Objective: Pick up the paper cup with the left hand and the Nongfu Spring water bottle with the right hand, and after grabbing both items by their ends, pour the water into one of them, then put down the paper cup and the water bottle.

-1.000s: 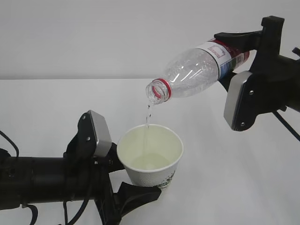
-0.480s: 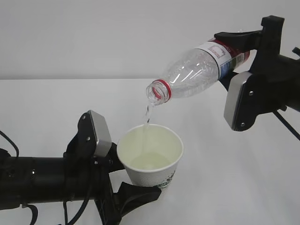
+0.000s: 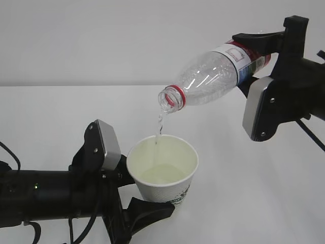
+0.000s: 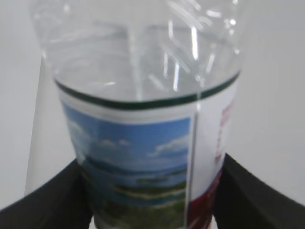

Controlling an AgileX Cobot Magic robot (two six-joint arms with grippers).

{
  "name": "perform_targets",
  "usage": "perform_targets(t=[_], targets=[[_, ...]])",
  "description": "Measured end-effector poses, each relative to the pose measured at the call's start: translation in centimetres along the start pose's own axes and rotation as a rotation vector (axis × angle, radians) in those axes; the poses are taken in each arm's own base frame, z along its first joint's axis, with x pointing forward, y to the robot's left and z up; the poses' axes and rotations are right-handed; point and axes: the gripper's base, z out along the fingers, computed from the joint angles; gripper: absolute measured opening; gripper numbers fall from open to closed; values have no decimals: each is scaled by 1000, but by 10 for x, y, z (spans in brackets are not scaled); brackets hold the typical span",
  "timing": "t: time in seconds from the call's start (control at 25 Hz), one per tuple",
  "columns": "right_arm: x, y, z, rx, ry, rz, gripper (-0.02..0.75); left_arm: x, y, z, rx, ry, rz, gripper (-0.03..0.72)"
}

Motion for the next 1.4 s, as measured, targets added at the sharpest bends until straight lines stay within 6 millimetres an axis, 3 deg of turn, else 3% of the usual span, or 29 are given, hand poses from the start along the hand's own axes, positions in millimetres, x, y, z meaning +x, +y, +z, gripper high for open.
perform_targets(t=[1.4], targets=[[0, -1, 0, 8, 5, -20, 503, -2, -1, 0, 9, -21, 0, 554]])
